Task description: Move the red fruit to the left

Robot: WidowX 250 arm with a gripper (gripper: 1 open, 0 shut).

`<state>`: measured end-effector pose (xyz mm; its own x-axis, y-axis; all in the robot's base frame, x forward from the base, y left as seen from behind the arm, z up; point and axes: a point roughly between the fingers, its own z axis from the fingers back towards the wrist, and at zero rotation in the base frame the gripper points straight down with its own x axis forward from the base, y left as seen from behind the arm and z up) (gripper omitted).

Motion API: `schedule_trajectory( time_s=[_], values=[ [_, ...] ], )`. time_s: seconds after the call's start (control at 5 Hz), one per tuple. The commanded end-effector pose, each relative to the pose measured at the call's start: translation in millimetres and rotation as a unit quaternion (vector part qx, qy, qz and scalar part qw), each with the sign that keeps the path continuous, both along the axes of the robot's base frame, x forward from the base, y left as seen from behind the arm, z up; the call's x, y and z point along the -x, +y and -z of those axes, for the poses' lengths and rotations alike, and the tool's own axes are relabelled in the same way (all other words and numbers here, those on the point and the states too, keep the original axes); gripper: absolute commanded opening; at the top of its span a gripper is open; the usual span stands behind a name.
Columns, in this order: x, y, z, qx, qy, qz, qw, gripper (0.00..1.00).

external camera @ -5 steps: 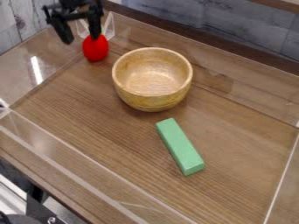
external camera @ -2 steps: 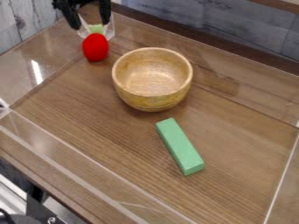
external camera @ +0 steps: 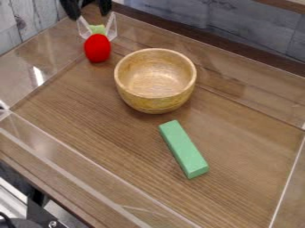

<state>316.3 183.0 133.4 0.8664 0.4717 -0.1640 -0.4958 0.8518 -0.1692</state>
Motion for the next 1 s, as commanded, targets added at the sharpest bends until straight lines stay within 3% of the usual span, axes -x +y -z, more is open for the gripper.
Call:
schedule_trajectory(
  time_s=[0.0,0.2,0.4,0.6,0.8],
  values=[
    [8.1,1.5,-35.3,-0.036,-0.045,0.018,0.9982,1.00],
    [13.5,-0.5,-28.5,-0.034,-0.040,0.034,0.9980,1.00],
    [9.8,-19.8,-31.6,-0.031,-0.037,0.049,0.9976,1.00],
    [21.9,-54.6,-28.4,-0.026,-0.033,0.077,0.9962,1.00],
    [29.4,-89.9,-21.6,-0.028,-0.035,0.119,0.9918,1.00]
  ],
)
